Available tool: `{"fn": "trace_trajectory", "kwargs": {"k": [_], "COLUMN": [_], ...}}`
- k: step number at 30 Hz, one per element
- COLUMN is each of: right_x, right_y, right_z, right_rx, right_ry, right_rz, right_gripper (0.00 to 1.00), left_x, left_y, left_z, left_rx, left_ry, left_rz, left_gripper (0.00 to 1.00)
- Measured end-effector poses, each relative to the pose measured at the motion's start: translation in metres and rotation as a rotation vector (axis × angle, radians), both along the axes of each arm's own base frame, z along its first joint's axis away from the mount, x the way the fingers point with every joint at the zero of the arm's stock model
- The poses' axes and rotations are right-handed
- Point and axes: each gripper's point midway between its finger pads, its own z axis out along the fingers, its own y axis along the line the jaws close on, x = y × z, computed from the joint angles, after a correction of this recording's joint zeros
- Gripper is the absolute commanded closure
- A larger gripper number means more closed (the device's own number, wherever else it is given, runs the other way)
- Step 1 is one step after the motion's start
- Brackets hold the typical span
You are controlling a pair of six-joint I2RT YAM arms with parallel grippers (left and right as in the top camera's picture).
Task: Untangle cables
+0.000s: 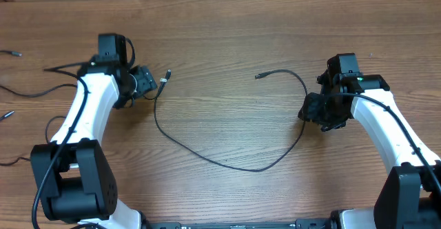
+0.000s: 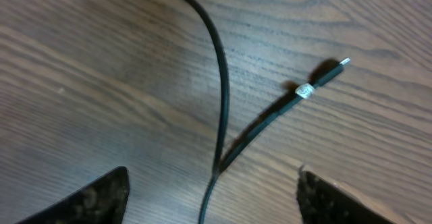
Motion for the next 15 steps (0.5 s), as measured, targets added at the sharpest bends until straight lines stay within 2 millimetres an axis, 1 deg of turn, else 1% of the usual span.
{"fn": "trace_trajectory", "kwargs": {"k": [3,7,11,15], "right_x": [0.000,0.000,-0.001,-0.002], "right_y": [0.000,0.000,0.000,0.000], "right_z": [0.000,0.000,0.000,0.000], "right_rx": [0.000,0.000,0.000,0.000], "right_ry": [0.001,0.002,0.006,0.006], "right_rz": [0.000,0.000,0.000,0.000], "right_gripper": [0.48,0.48,0.48,0.48], "left_x": [0.001,0.001,0.002,-0.005], "left_y": [0.000,0.001,0.001,0.002], "left_z": [-0.012,-0.020,-0.020,-0.018], "left_rx": [0.003,0.007,0.010,0.007], "left_ry": [-0.022,-0.039,-0.045,-0.008], "left_rz": [0.002,0.000,-0.006,-0.001], "left_gripper": [0.57,0.96,0.96,0.96]}}
